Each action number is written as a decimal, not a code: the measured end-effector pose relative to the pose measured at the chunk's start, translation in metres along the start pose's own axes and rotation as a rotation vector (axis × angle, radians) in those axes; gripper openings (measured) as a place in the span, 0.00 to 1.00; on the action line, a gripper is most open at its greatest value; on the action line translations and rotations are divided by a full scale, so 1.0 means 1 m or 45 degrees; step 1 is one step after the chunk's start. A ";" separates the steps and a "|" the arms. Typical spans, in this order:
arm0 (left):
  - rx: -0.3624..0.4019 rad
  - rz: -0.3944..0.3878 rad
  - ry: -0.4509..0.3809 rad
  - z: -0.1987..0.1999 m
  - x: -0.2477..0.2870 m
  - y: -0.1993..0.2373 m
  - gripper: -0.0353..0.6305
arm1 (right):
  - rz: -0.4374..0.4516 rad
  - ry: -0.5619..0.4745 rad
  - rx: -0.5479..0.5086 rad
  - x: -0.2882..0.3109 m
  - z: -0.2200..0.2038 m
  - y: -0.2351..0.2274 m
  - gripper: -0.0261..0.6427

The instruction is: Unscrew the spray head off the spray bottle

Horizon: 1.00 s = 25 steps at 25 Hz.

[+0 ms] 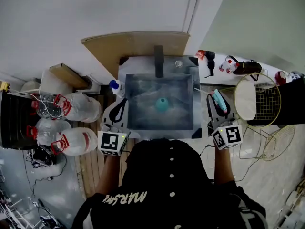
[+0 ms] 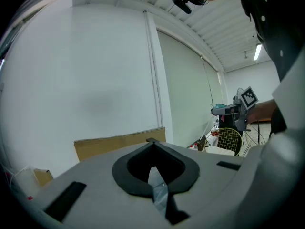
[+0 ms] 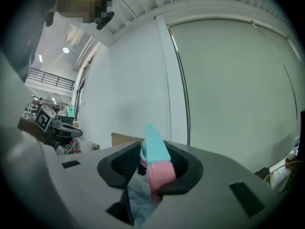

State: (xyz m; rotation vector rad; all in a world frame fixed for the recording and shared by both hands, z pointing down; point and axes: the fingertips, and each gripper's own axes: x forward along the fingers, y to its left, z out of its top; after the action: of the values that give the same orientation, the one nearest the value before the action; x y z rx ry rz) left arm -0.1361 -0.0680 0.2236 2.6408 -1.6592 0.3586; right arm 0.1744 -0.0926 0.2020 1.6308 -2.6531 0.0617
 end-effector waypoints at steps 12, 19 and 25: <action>0.039 0.000 0.010 0.000 -0.001 -0.007 0.09 | 0.049 -0.003 -0.001 0.005 -0.001 0.012 0.26; 0.026 0.016 0.005 0.003 -0.004 -0.006 0.09 | 0.060 0.002 0.011 0.001 -0.004 0.014 0.26; 0.037 0.008 0.005 0.004 -0.006 -0.008 0.09 | 0.066 0.001 -0.014 0.002 -0.001 0.017 0.26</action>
State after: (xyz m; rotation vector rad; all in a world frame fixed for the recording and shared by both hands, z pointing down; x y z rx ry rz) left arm -0.1307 -0.0597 0.2196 2.6539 -1.6742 0.3908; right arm 0.1581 -0.0865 0.2032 1.5590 -2.6901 0.0490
